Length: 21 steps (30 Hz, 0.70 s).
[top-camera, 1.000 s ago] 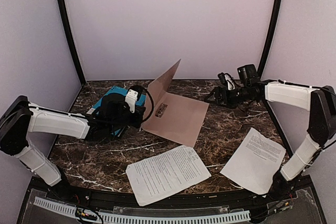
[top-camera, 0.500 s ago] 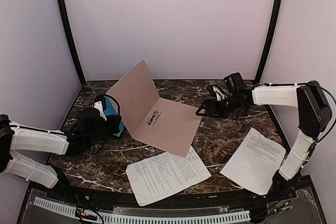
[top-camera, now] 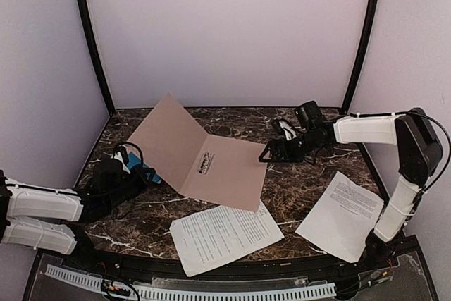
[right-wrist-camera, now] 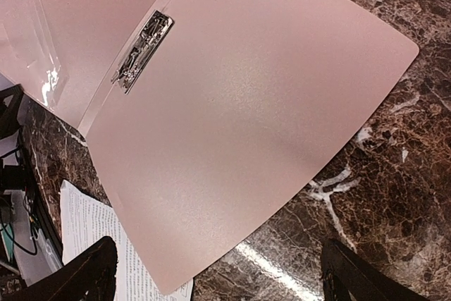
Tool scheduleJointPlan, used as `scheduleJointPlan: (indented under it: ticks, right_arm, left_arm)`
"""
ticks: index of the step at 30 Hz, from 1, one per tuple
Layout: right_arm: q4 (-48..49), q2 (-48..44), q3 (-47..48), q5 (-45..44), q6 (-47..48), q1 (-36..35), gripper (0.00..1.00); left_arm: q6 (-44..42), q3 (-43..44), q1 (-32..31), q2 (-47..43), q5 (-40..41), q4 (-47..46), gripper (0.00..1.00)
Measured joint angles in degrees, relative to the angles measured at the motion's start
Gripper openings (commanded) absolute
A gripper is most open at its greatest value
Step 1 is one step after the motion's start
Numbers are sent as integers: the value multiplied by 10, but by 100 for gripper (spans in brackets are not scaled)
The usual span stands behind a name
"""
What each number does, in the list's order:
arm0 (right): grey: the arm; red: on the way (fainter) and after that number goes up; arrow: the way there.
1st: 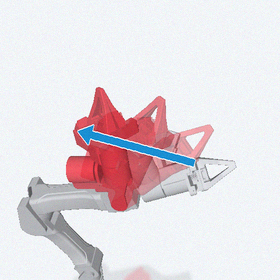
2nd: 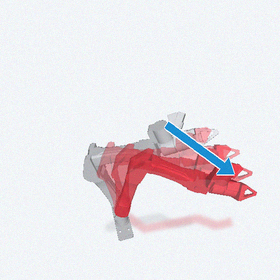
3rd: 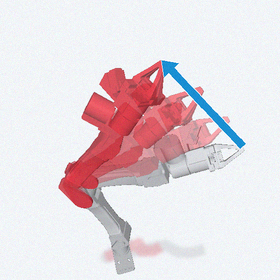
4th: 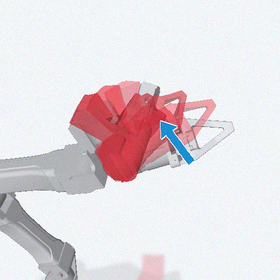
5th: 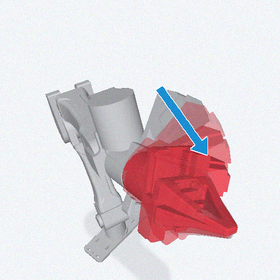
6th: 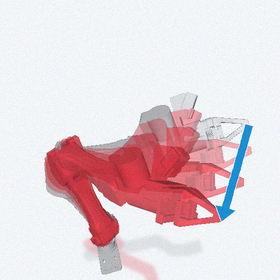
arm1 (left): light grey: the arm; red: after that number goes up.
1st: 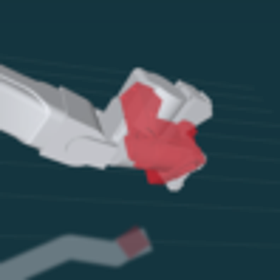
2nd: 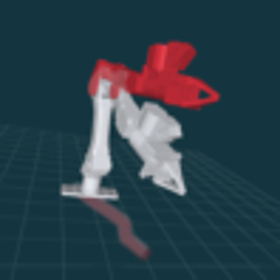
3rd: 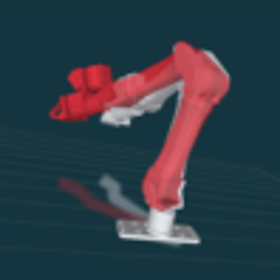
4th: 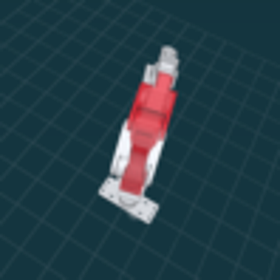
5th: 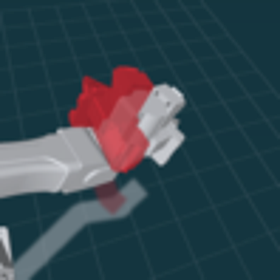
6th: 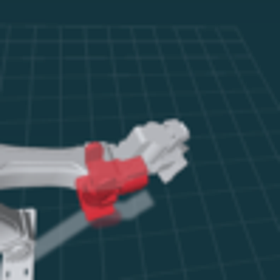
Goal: Put the files into the folder
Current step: Open the folder at the center of the board.
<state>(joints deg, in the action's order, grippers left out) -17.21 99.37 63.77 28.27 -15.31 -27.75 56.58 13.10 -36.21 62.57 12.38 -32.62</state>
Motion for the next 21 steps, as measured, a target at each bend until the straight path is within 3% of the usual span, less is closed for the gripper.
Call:
scheduleJointPlan:
  ticks: [5,10,15,21]
  right_arm:
    - [-16,0,-5,-10,10,-15,96]
    - [-35,-5,-27,-14,18,-24,95]
    - [-60,-24,-52,-28,27,-28,95]
    - [-89,-46,-54,-79,28,-29,98]
  left_arm:
    - [59,-20,0,9,-1,-27,2]
    - [94,-34,0,10,-12,-42,13]
    - [100,-45,0,-30,-19,-21,35]
    - [82,-48,0,-138,-22,71,62]
